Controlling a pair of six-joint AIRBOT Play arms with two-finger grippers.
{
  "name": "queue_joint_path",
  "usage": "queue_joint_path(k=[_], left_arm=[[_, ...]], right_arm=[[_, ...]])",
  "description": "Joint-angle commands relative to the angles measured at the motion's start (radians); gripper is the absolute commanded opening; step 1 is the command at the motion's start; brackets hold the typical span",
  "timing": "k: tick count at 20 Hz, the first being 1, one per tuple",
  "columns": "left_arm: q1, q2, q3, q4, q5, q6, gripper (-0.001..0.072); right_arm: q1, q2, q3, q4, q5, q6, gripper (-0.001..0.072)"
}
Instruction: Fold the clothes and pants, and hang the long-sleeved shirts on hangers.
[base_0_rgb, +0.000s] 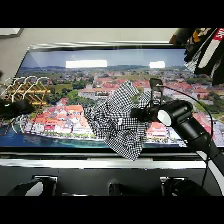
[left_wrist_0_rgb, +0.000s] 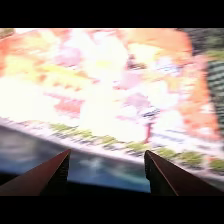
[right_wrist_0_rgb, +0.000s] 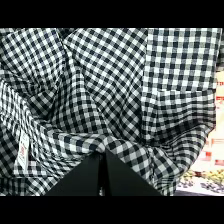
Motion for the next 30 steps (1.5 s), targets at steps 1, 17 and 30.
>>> queue_joint_path(k=[1, 17, 30], left_arm=[[0.243, 0.009, -0.010, 0.009, -0.083, 0.097, 0.0536], [0.367, -0.425, -0.056, -0.037, 0.197, 0.563, 0.0526], [0.319, -0.426, -0.215, 0.011, 0.381, 0.590, 0.0227]], right_arm=[[0.001, -0.001, 0.000, 0.008, 0.007, -0.030, 0.0027], [0.001, -0.006, 0.000, 0.006, 0.006, -0.029, 0.0027], [0.001, -0.006, 0.000, -0.005, 0.007, -0.026, 0.0027]])
